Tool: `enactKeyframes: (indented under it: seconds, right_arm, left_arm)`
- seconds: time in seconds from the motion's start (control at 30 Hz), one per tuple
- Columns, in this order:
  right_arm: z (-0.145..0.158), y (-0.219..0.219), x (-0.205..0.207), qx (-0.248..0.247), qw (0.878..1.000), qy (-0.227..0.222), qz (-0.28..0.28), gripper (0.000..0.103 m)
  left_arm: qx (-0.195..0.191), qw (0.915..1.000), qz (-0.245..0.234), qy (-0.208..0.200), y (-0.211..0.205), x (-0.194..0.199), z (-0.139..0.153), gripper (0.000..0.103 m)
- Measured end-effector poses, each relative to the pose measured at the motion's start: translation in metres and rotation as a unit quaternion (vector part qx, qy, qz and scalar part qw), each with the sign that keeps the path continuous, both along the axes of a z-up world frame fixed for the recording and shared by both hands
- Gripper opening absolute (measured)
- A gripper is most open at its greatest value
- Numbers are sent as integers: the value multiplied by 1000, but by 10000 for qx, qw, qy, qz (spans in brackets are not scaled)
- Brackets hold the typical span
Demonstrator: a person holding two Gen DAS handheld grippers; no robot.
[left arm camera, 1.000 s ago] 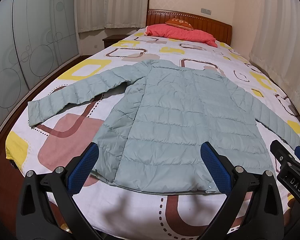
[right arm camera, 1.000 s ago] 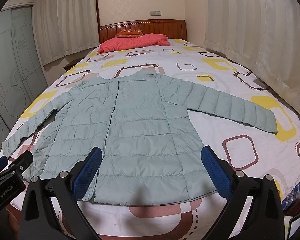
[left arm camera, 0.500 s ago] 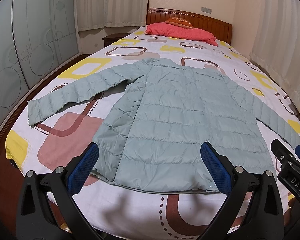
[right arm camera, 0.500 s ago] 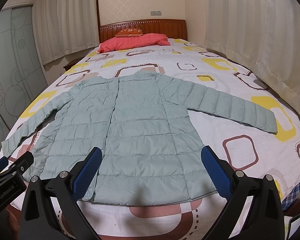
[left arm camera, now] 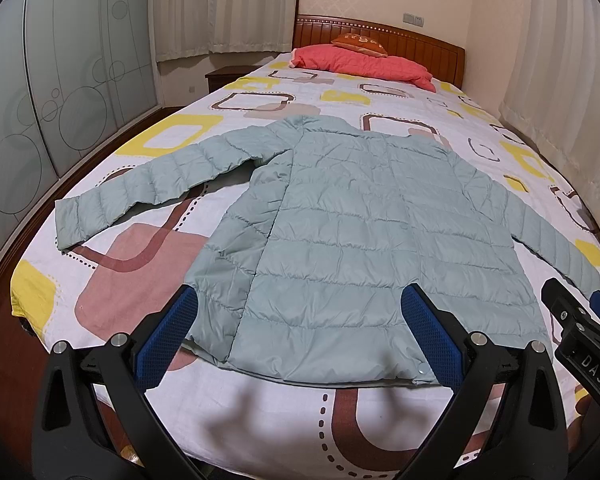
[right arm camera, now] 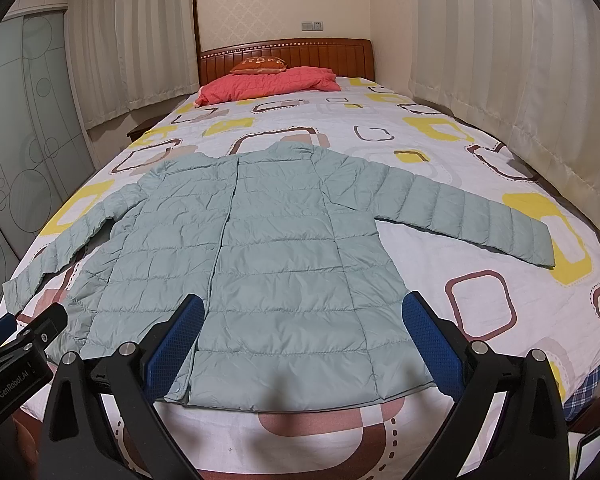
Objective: Fold large clothes
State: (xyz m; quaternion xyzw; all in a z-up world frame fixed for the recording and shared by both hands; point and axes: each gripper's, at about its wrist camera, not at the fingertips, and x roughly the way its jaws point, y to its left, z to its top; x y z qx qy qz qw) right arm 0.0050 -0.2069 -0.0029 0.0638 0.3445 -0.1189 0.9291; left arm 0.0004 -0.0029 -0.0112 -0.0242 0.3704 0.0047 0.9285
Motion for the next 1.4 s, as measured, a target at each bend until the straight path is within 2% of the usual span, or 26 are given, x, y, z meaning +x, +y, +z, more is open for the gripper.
enactKeyframes:
  seconds: [1.4]
  right_arm:
    - [1, -1, 3, -21, 10000, 14, 13, 98]
  left_arm:
    - [-3, 10000, -5, 28, 1, 2, 0, 101]
